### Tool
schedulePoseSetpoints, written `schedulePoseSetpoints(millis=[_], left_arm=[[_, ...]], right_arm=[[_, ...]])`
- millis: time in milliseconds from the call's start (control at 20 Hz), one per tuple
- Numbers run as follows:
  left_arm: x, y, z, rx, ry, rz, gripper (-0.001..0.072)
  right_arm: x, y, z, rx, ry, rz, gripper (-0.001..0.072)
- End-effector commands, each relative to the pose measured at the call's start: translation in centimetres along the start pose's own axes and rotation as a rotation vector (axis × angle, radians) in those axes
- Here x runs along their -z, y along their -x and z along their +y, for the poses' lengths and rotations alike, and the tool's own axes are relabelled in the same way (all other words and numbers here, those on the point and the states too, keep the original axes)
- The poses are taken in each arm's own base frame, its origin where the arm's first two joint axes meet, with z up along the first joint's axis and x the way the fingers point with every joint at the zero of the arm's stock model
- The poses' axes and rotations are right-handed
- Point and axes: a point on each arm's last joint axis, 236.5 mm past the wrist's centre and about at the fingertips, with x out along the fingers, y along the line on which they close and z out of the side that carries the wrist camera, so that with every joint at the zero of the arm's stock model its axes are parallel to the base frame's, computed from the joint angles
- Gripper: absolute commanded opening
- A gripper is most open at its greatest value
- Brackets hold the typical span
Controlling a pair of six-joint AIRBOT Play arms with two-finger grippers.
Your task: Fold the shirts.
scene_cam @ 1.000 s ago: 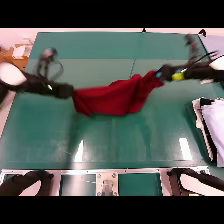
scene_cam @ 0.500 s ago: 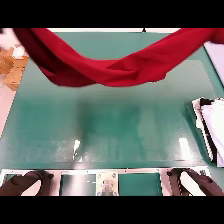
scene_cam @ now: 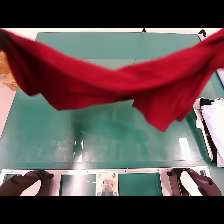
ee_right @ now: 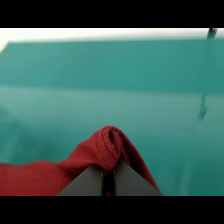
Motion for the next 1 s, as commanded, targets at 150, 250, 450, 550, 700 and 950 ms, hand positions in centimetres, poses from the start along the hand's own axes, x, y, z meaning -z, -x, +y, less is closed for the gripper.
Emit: schedulePoseSetpoints(millis=[150, 250, 450, 550, 700, 950], left_arm=[[14.1, -19.5, -5.7, 0.163, 0.07, 0.324, 0.0024], [16.9, -23.6, -6.5, 0.175, 0.094, 0.379, 0.0024], [16.2, -28.4, -6.7, 0.165, 0.137, 0.292, 0.0024], [15.1, -28.7, -6.4, 0.156, 0.136, 0.249, 0.0025], [14.0, -27.5, -6.0, 0.158, 0.073, 0.279, 0.0027], [13.2, -24.3, -3.2, 0.087, -0.074, 0.404, 0.0451]], right_arm=[[21.2, -14.8, -11.5, 0.122, -0.406, 0.254, 0.0016], [25.7, -17.3, -14.2, 0.188, -0.479, 0.323, 0.0016], [26.7, -20.4, -16.8, 0.223, -0.521, 0.37, 0.0016], [24.3, -20.9, -16.9, 0.21, -0.491, 0.338, 0.0029], [20.5, -20.0, -15.9, 0.143, -0.365, 0.378, 0.0304], [19.6, -13.7, -16.2, 0.106, -0.413, 0.513, 0.0304]])
